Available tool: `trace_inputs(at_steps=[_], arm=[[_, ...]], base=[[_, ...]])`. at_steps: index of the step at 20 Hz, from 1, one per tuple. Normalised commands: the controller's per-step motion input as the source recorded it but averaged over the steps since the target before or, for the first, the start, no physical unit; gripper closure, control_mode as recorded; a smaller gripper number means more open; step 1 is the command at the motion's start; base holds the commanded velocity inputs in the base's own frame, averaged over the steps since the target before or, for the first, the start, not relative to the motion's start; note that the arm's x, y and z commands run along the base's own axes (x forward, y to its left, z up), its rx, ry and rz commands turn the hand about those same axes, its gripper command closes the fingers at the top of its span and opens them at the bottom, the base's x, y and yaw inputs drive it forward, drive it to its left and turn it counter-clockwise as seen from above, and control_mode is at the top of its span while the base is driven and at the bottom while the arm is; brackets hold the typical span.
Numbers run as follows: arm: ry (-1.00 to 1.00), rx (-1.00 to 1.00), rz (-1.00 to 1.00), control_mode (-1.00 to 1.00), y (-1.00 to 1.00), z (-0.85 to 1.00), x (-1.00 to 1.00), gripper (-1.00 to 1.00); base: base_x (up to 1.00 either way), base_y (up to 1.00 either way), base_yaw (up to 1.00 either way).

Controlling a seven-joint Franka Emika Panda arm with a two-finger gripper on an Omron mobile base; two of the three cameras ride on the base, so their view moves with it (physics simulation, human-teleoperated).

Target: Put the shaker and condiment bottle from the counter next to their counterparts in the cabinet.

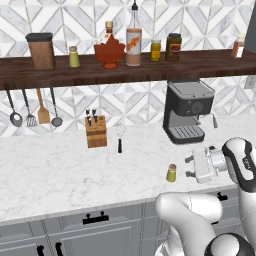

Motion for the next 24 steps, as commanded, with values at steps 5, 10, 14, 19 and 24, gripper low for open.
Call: trace_inputs(at_steps=[5, 10, 14, 19, 24], arm=[[0.05, 0.00, 0.00, -1.00, 0.00, -0.13, 0.01, -1.00], [0.04, 0.00, 0.00, -1.00, 0.00, -0.11, 0.02, -1.00], [0.01, 0.00, 0.00, -1.00, 0.00, -0.13, 0.08, -1.00], [0.00, 0.00, 0.00, -1.00, 0.00, -0.11, 0.18, -1.00], [0.01, 0.00, 0.00, -1.00, 0.00, -0.12, 0.22, -1.00]], base=[[0.00, 0.00, 0.00], [0.00, 0.00, 0.00], [0.00, 0.00, 0.00], [0.00, 0.00, 0.00], [0.00, 0.00, 0.00]])
